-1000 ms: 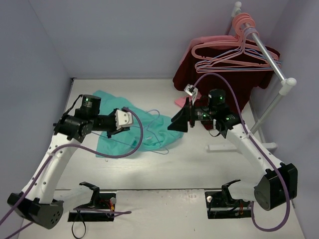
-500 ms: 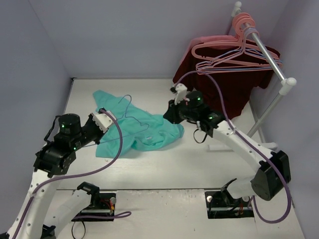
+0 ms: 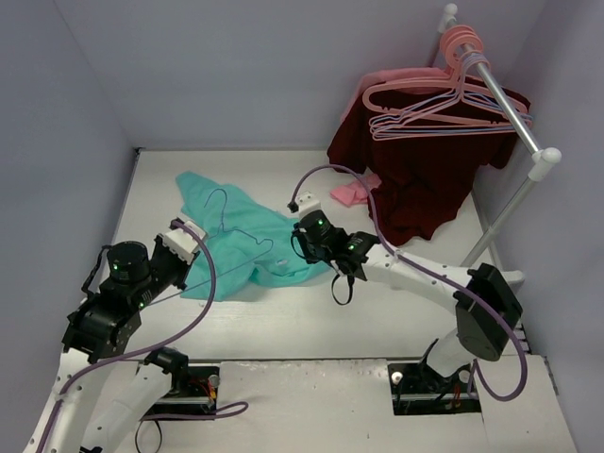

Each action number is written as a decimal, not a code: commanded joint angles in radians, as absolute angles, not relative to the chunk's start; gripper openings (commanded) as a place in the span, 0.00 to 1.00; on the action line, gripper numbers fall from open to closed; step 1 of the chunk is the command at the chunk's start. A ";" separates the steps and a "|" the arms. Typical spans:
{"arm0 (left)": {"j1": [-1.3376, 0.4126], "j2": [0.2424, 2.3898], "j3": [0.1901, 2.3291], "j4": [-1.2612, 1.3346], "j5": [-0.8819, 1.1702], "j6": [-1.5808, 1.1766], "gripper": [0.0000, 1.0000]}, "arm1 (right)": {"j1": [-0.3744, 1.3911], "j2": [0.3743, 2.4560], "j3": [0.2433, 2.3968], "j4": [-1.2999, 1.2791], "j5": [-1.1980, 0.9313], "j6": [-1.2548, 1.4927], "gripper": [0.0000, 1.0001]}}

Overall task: Place the t-shirt on the hanger
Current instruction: Place the T-shirt at the clothesline.

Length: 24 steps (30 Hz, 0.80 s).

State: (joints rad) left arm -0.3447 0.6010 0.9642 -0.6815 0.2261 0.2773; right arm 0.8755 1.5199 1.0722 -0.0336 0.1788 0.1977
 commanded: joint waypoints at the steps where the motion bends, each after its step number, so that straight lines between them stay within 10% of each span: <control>1: -0.337 0.595 0.963 -0.582 0.171 0.220 0.00 | 0.904 1.575 1.070 0.003 0.291 0.255 0.06; 24: -0.339 0.563 0.913 -0.542 0.302 0.176 0.00 | 0.907 1.797 1.104 -0.061 0.429 0.367 0.25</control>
State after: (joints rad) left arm -0.3447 0.5590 0.9081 -0.6371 0.2619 0.2015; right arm 0.9042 1.7898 1.0633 -0.0504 0.3623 0.3336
